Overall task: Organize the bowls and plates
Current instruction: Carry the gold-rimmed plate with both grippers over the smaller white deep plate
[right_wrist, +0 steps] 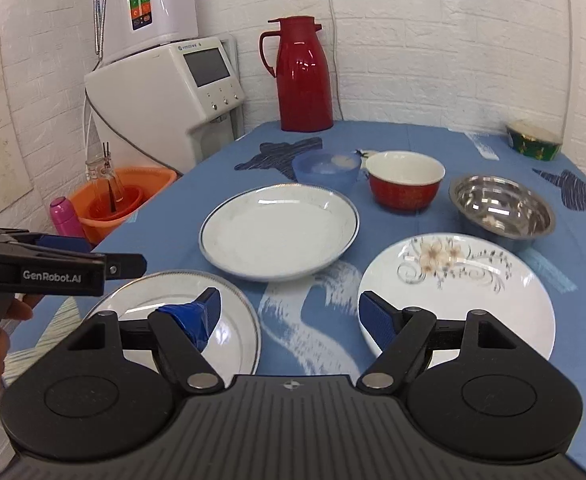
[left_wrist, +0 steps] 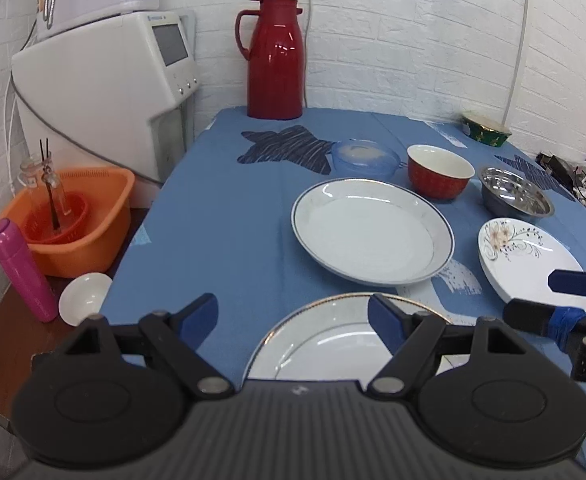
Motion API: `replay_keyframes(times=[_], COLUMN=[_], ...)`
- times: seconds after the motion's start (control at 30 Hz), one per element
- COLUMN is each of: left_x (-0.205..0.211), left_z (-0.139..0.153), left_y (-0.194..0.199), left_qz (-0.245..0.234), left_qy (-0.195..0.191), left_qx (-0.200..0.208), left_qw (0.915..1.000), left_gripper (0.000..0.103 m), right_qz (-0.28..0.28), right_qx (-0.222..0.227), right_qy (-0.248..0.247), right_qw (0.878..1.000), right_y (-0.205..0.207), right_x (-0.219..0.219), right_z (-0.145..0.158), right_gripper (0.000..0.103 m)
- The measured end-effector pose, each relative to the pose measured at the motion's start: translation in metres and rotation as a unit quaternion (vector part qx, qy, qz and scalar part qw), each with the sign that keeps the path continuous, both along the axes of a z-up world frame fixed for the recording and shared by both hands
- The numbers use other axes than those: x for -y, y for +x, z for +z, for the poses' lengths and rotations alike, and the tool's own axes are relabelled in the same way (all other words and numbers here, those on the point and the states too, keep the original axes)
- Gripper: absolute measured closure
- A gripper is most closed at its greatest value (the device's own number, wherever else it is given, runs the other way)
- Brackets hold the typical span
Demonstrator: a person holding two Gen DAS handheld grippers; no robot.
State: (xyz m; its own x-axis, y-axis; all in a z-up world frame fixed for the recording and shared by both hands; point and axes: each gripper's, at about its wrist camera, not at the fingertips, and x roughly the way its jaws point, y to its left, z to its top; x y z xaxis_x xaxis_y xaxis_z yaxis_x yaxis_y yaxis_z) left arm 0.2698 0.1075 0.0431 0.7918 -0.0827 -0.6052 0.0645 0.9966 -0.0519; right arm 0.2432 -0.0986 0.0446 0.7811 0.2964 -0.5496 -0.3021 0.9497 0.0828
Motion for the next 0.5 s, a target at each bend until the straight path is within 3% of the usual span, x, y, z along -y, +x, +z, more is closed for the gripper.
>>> replay_keyframes(times=[0.27,0.5], left_x=[-0.017,-0.027], left_z=[0.004,-0.008], left_y=[0.063,0.12], left_qz=[0.003,-0.014], left_qy=[-0.005,-0.053], left_qx=[-0.014,-0.061], left_qw=[0.9999,0.9966], left_gripper=[0.025,0.025], right_qz=[-0.001,0.009], right_qx=[-0.001,-0.029], right_qy=[-0.032,-0.053], right_qw=[0.999,0.998], right_y=[0.072,0.117], right_x=[-0.008,-0.018], right_z=[-0.003,-0.019], right_gripper=[0.04,0.04])
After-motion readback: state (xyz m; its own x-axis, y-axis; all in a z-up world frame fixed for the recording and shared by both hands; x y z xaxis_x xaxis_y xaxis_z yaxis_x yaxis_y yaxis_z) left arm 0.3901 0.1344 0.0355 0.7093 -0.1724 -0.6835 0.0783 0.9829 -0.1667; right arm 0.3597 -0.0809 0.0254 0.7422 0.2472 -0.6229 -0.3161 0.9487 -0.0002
